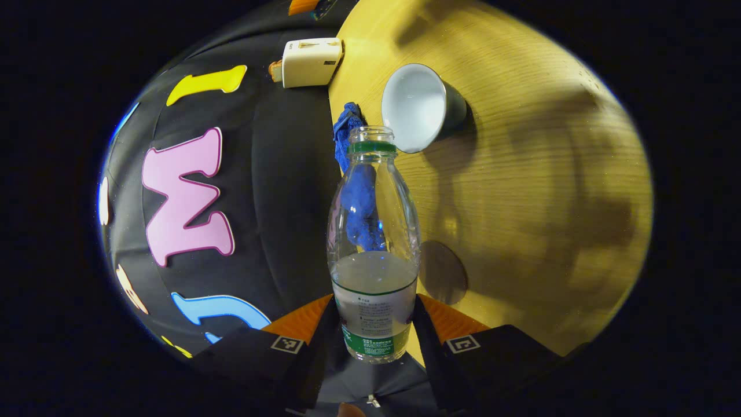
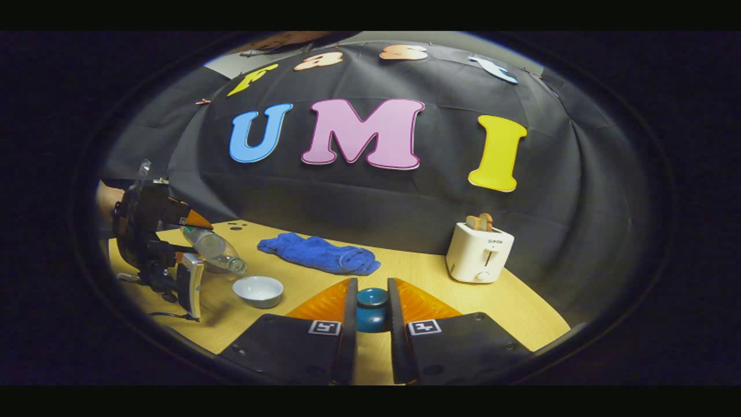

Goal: Open the teacup lid with one hand, grasp the water bottle and pour water into the teacup with the other hand; after pouring, place the water bottle on the coaster and then close the teacup lid.

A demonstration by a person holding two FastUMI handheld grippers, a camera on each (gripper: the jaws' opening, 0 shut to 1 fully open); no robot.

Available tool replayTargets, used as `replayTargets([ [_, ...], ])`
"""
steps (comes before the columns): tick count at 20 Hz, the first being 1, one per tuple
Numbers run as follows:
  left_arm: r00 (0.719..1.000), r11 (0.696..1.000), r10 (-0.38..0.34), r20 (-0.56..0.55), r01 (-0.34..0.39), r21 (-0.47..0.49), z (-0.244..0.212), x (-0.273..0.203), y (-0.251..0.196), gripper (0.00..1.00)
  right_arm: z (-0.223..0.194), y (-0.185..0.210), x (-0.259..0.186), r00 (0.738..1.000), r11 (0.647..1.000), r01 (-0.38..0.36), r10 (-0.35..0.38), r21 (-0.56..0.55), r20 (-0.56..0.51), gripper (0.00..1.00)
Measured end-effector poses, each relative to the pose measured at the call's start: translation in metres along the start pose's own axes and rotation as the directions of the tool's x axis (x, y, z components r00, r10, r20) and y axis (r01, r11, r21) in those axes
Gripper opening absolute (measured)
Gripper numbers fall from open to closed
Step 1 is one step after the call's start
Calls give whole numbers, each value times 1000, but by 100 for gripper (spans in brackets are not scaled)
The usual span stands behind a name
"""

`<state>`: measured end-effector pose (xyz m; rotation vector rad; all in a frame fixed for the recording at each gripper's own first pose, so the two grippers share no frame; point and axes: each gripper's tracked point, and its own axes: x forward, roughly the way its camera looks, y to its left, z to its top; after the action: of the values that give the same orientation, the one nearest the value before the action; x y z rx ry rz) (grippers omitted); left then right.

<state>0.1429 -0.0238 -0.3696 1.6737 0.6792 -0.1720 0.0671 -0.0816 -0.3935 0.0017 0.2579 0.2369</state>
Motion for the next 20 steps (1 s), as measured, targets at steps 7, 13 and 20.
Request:
replayTargets([
  [7,999,995,42,24,-44,91,0,6,18,74,1,-3,-5,1000,1000,8,-8,7,7,27],
  [13,996,987,77,48,-83,138,1,8,27,73,3,-11,-7,1000,1000,25,-25,-3,16,28],
  [20,983,959,163,83,-178,221,-1,11,48,74,5,-13,-9,999,999,38,-38,-13,22,32],
])
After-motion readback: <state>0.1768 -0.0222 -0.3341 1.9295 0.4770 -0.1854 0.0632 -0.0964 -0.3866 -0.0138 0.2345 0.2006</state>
